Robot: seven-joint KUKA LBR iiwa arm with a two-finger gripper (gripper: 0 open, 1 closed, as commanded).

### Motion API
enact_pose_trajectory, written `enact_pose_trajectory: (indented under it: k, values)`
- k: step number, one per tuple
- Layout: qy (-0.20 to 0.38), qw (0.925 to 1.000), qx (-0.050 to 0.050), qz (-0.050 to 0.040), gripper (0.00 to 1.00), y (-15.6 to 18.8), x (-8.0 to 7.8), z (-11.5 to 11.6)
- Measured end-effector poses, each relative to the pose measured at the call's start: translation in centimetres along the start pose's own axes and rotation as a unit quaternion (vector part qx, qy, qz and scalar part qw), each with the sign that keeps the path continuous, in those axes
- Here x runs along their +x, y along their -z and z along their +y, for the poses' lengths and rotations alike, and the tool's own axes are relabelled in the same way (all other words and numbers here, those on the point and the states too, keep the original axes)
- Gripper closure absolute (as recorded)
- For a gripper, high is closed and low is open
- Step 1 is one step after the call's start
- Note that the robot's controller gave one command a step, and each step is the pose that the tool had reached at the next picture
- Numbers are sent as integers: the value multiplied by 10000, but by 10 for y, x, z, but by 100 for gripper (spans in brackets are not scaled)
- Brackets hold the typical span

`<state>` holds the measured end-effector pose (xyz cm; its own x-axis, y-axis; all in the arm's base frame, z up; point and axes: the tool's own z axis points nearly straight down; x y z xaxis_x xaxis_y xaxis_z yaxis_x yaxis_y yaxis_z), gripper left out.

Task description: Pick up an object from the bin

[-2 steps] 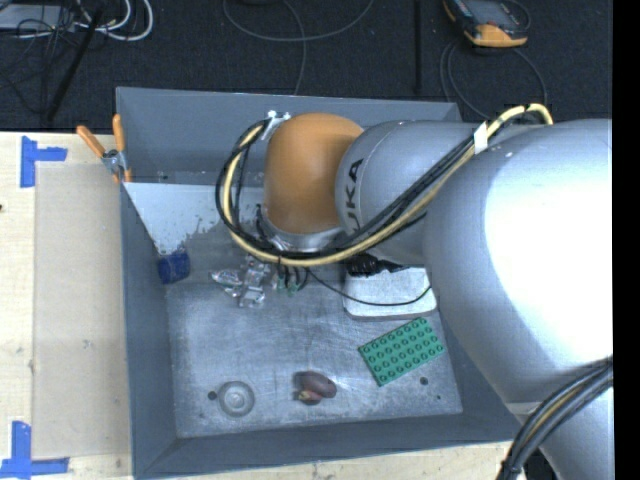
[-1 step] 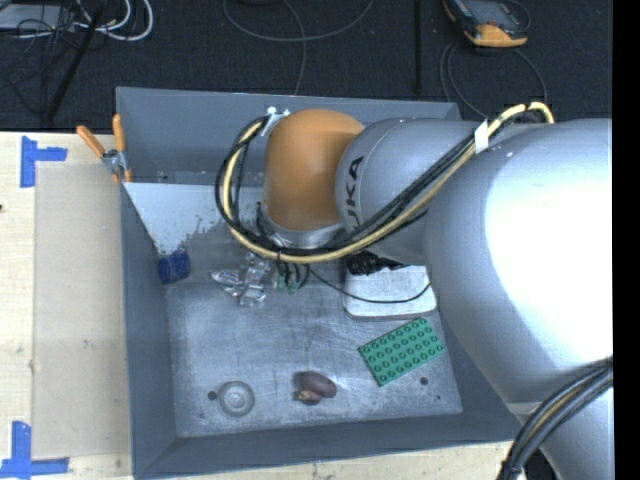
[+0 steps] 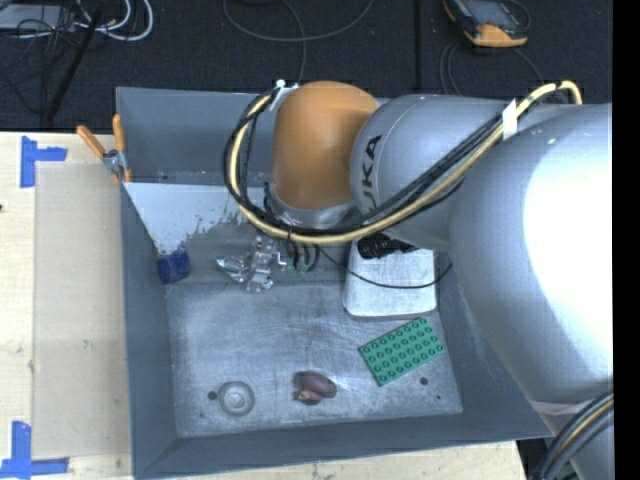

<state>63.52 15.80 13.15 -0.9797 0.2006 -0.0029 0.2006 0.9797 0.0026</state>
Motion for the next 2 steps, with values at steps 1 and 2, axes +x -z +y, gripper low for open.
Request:
enact_pose_trajectory:
  k: [1, 2]
  values:
    - [-1, 10000, 4, 8, 100, 9, -1, 0]
    - [2, 10000, -5, -9, 100, 58, -2, 0]
